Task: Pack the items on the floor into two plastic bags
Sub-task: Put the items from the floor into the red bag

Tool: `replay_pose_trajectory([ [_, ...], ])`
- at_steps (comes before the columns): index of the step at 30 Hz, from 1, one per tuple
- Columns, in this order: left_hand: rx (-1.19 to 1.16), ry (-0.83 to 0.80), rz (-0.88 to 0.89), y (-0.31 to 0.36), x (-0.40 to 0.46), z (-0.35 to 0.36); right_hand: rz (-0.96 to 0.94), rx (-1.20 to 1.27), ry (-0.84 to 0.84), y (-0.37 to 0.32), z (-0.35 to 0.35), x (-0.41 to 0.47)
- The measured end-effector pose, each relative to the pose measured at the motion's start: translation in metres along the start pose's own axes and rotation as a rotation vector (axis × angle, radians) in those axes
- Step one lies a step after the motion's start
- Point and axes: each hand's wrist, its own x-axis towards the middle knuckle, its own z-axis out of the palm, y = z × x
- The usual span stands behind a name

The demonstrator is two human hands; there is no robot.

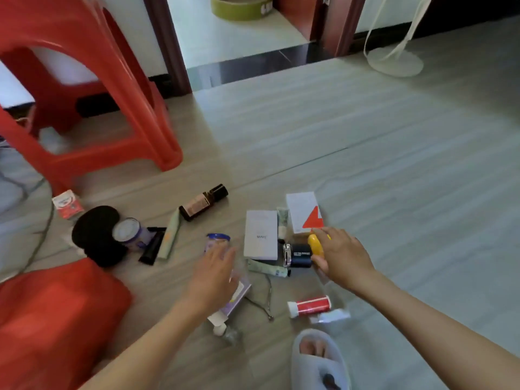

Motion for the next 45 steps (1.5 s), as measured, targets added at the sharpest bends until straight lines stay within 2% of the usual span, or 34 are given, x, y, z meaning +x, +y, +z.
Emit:
replay_pose_trajectory([
  [2,-0.018,-0.083,-0.059,-0.005,0.004,0.04,0.122,0.028,-0.042,0.007,0.035,0.006],
  [5,-0.081,-0.119,-0.154,-0.013,0.002,0.083,0.273,0.075,-0.08,0.015,0.077,0.002],
  [11,-0.026,-0.234,-0.312,-0.027,-0.001,0.112,0.431,0.266,-0.057,0.022,0.118,-0.001],
  [15,-0.097,-0.25,-0.344,-0.029,0.0,0.114,0.455,0.27,-0.015,0.019,0.111,-0.001],
  [20,-0.207,-0.29,-0.274,-0.029,-0.006,0.081,0.335,0.322,-0.023,0.002,0.081,-0.006],
  [24,-0.23,-0.208,-0.222,-0.033,-0.018,0.014,0.214,0.452,0.072,-0.03,0.019,0.0],
  [28,-0.12,-0.119,-0.155,-0.048,-0.035,-0.073,0.084,0.5,0.098,-0.073,-0.058,0.0],
  [33,-0.003,-0.055,-0.151,-0.073,-0.064,-0.198,-0.111,0.521,0.09,-0.144,-0.142,-0.004],
  [36,-0.072,0.052,-0.209,-0.097,-0.105,-0.255,-0.162,0.556,0.148,-0.203,-0.168,-0.003],
  [38,-0.219,0.197,-0.26,-0.122,-0.142,-0.264,-0.175,0.642,0.14,-0.247,-0.17,-0.009],
  [41,-0.457,0.403,-0.391,-0.164,-0.201,-0.231,-0.204,0.749,0.069,-0.309,-0.15,-0.025],
  [45,-0.644,0.451,-0.653,-0.205,-0.265,-0.164,-0.343,0.642,-0.069,-0.373,-0.101,-0.051],
])
